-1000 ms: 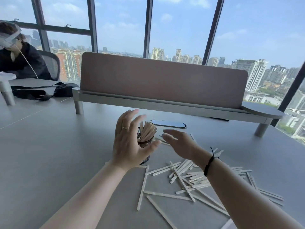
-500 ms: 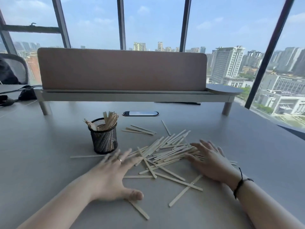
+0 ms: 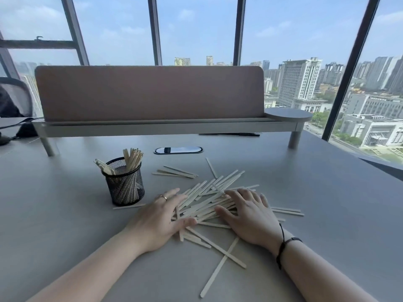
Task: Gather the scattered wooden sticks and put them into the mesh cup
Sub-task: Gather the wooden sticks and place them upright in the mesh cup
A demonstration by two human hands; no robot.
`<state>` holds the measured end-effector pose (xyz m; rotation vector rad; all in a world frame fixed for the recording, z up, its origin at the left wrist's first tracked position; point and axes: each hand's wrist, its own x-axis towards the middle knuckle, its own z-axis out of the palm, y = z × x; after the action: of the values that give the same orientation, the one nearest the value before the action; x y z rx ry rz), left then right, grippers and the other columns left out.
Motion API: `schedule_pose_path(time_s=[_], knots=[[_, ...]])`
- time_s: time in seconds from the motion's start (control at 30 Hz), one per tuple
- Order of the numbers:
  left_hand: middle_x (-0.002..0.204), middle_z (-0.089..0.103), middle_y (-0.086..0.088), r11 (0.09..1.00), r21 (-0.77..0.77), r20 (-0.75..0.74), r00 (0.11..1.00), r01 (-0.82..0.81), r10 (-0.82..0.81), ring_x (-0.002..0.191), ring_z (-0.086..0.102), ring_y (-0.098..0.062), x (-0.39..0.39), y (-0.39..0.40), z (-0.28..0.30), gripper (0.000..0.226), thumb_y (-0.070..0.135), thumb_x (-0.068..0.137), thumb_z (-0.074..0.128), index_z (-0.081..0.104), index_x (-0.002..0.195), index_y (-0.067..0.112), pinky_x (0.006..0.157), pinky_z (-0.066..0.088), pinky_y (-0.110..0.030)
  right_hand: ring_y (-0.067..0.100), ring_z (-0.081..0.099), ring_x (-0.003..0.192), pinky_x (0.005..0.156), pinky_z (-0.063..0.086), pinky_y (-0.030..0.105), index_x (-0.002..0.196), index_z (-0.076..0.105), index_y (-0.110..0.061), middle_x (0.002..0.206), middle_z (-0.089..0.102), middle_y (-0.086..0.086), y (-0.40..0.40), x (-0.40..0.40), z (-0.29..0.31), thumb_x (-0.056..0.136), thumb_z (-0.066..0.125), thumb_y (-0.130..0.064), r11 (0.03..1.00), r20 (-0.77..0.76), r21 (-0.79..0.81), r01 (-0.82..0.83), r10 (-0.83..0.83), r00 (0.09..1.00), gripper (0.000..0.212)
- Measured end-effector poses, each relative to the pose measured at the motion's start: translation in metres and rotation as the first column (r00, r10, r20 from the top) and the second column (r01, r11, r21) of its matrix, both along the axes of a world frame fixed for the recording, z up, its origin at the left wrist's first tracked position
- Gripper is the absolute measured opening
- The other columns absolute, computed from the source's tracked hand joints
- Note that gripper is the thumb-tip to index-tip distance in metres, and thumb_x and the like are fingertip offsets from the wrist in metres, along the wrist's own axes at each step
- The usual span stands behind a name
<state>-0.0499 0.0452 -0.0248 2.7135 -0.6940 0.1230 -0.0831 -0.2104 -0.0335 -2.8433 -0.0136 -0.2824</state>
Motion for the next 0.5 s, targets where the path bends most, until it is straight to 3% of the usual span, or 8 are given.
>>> schedule_pose_path(time_s=[0.13, 0.23, 0.37, 0.5], knots=[[0.14, 0.053, 0.013, 0.997, -0.075, 0.117, 0.993, 0.034, -0.025, 0.12, 0.057, -0.014, 0.004, -0.032, 0.003, 0.081, 0.083, 0.078, 0.037, 0.052, 0.137, 0.03, 0.09, 0.046, -0.032, 0.021, 0.029, 0.141, 0.118, 0.018, 0.041, 0.141, 0.039, -0.04, 0.146, 0.042, -0.003, 0.015, 0.001, 0.0, 0.08, 0.023, -0.082, 1.0, 0.063, 0.019, 0.013, -0.014, 0.998, 0.076], [0.143, 0.051, 0.016, 0.997, -0.07, 0.162, 0.987, 0.027, -0.015, 0.125, 0.055, -0.014, 0.003, -0.044, 0.007, 0.084, 0.086, 0.075, 0.027, 0.052, 0.136, 0.033, 0.09, 0.047, -0.033, 0.022, 0.029, 0.143, 0.119, 0.017, 0.045, 0.139, 0.043, -0.036, 0.147, 0.043, -0.001, 0.018, 0.001, -0.001, 0.084, 0.02, -0.074, 1.0, 0.106, 0.002, -0.006, 0.006, 0.994, 0.071], [0.159, 0.034, 0.011, 0.999, -0.031, 0.154, 0.988, 0.024, -0.019, 0.146, 0.033, -0.017, -0.01, -0.036, 0.012, 0.099, 0.099, 0.066, 0.014, 0.044, 0.141, 0.042, 0.114, 0.028, -0.037, 0.02, 0.028, 0.143, 0.119, 0.017, 0.044, 0.134, 0.047, -0.033, 0.143, 0.047, -0.003, 0.015, 0.004, -0.004, 0.094, 0.035, -0.056, 1.0, 0.125, 0.017, 0.002, -0.004, 0.992, 0.048], [0.168, -0.004, 0.008, 0.98, 0.147, 0.02, 0.99, 0.135, -0.14, 0.154, -0.012, -0.018, -0.032, -0.04, 0.008, 0.115, 0.106, 0.053, 0.025, 0.01, 0.152, 0.049, 0.124, -0.001, -0.049, 0.019, 0.034, 0.137, 0.116, 0.02, 0.042, 0.126, 0.048, -0.032, 0.136, 0.051, -0.002, 0.02, 0.007, -0.002, 0.094, 0.038, -0.05, 0.996, 0.112, 0.055, 0.065, -0.07, 0.991, 0.038]])
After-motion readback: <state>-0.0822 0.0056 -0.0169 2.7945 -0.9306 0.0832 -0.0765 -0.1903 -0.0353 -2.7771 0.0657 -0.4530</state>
